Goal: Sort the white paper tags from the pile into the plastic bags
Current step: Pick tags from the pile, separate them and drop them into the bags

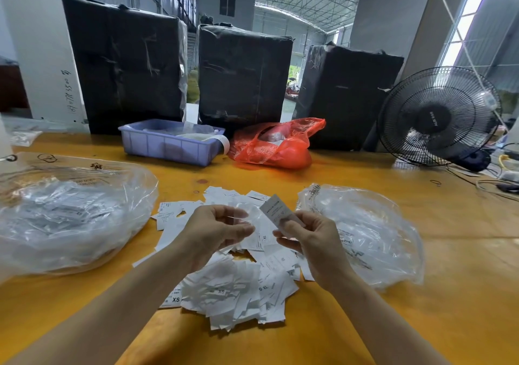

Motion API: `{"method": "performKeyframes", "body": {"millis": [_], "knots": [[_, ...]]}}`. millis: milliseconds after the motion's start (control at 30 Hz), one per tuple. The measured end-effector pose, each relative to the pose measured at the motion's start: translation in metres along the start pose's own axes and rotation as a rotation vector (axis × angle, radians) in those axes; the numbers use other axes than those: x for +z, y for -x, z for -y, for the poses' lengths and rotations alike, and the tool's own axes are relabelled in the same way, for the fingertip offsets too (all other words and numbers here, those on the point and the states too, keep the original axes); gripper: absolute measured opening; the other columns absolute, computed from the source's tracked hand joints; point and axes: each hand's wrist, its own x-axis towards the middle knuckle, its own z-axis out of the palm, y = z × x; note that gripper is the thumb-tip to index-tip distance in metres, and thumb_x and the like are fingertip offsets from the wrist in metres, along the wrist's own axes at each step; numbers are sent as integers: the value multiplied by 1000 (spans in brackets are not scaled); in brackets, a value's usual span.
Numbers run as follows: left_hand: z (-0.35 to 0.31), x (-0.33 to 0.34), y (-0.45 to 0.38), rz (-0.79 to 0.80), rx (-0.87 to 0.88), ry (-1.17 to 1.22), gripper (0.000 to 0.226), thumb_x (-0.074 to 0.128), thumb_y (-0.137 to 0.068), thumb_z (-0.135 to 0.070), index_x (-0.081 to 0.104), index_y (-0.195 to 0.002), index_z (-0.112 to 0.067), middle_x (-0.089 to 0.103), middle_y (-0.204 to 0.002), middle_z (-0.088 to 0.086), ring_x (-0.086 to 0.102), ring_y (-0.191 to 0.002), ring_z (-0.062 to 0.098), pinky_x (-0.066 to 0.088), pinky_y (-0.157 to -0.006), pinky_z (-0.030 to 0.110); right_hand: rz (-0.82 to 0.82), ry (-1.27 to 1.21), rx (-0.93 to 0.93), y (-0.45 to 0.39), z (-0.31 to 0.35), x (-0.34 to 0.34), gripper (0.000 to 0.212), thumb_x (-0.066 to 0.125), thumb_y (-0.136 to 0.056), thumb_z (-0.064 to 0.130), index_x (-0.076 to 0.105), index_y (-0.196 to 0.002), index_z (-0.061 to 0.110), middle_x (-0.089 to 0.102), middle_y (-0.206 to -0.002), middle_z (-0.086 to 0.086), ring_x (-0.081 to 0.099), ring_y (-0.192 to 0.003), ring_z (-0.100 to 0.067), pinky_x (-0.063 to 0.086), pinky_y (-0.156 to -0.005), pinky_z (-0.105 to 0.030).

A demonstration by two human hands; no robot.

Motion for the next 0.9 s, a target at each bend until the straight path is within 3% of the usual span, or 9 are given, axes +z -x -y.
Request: {"method": "performKeyframes", "body": {"millis": [133, 333, 467, 633, 767, 900], "knots": [[-2, 1, 0, 23, -9, 87, 22, 72, -69, 6, 67, -88, -4, 70, -77, 9, 67, -64, 12, 51, -53, 16, -56, 1, 51, -3, 0, -3, 15, 64, -83, 0, 69, -83, 14, 71, -80, -2, 62, -72, -7, 41, -61, -23], [-3, 2, 1, 10, -29, 84, 15, 74, -68, -5, 69, -82, -7, 64, -57, -3, 50, -45, 4, 37, -43, 15, -80, -196, 116, -4, 1, -1, 27, 65, -78, -11, 60, -94, 10, 66, -80, -7, 65, -69, -14, 51, -55, -18], [-5, 3, 3, 27, -59, 140, 22, 74, -61, -14, 67, -80, -5, 64, -63, 4, 47, -47, 8, 38, -40, 15, -97, -172, 102, -3, 2, 0, 16, 68, -79, -3, 64, -87, 10, 67, -84, -9, 66, -83, -22, 52, -61, -24], [-5, 1, 3, 25, -110, 142, 30, 78, -56, -19, 62, -81, -14, 71, -72, 5, 43, -47, 7, 30, -36, 14, -135, -114, 55, -4, 2, -2, 13, 70, -79, 4, 65, -77, 15, 68, -74, 0, 59, -71, -13, 41, -58, -23], [-2, 0, -1, 14, -156, 293, 23, 73, -68, -12, 62, -88, -8, 74, -77, 10, 49, -42, 6, 37, -37, 13, -51, -230, 64, -4, 3, -2, 11, 69, -77, 1, 61, -76, 9, 65, -73, -5, 60, -65, -13, 48, -53, -22], [1, 0, -6, -57, -172, 342, 5, 67, -81, -3, 65, -85, -6, 73, -72, 10, 53, -42, 7, 38, -37, 12, 98, -164, 54, -2, 5, -2, 18, 72, -68, 10, 62, -82, 2, 67, -73, -11, 58, -53, -16, 47, -50, -25]]}}
